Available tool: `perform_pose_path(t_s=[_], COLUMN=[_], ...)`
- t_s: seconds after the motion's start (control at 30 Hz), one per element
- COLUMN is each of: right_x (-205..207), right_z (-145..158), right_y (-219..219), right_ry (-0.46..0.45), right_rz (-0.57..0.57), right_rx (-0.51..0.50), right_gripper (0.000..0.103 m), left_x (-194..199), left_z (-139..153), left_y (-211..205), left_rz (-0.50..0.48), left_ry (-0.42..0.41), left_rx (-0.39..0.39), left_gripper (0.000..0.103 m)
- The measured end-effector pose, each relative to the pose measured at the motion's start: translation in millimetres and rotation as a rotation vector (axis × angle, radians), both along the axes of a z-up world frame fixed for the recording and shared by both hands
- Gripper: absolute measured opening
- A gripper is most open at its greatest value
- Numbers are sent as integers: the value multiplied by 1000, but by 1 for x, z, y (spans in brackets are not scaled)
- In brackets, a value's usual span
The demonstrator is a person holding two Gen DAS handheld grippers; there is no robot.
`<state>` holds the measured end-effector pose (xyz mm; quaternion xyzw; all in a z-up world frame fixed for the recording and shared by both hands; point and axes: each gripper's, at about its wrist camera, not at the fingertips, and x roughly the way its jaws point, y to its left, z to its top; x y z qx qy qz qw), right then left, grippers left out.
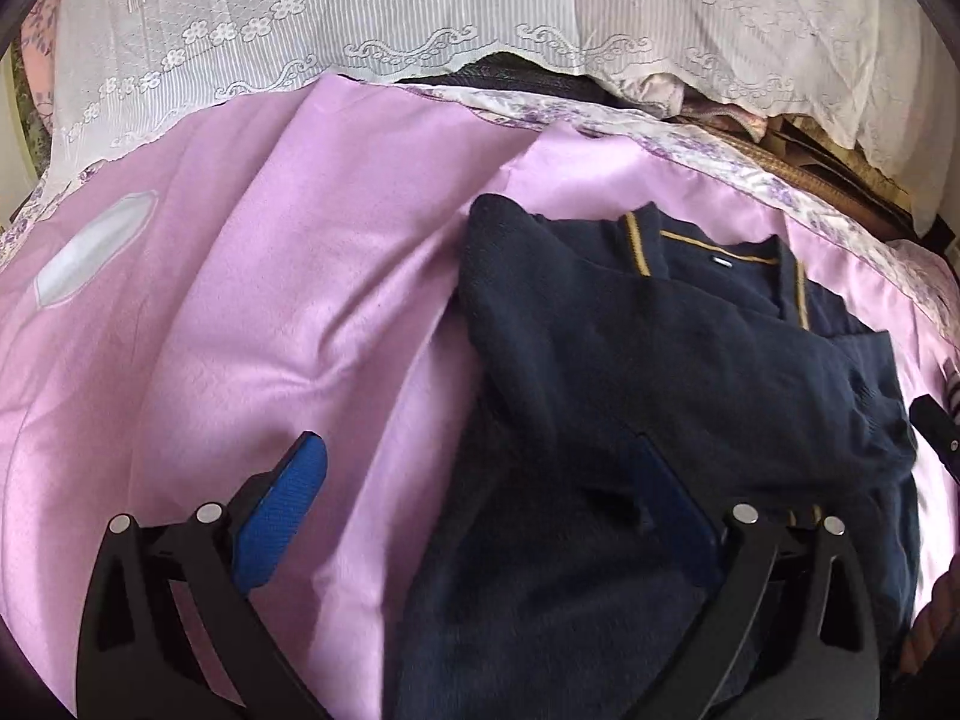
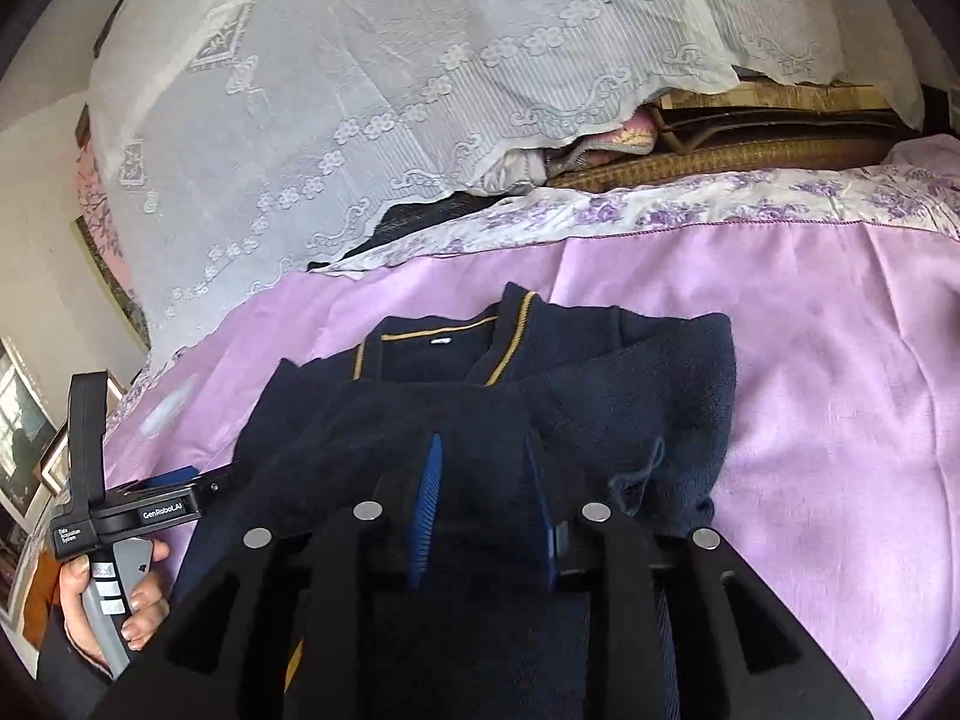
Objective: Fold small clothes
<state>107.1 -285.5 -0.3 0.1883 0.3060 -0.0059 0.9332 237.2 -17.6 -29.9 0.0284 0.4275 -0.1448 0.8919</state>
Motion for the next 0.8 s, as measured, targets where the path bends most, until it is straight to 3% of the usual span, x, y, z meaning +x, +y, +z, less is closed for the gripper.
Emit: perform_pose_path(t_s=[0.1,0.23,0.3,0.4,0.8], right_x=[-13,-25,-34,-54,-138], right_z=[-3,-17,-25,-28,-27], right_y=[19,40,51,63,55], right_ry=[63,184,226,231,226], right_rz=[56,104,122,128,147], right_rx=[-18,-49,-97,-194,-165], right_gripper=[37,40,44,46,57], left_x=[-26,-59,-76,-91,-165], left_z=[-3,-24,-24,-24,-25], left_y=[-4,-14,-11,0,31], left_rz=[-81,-124,-119,-119,-149], left_ry=[36,66,41,54,31], left_rx=[-6,108,120,107,125], left_gripper=[98,98,98,98,98])
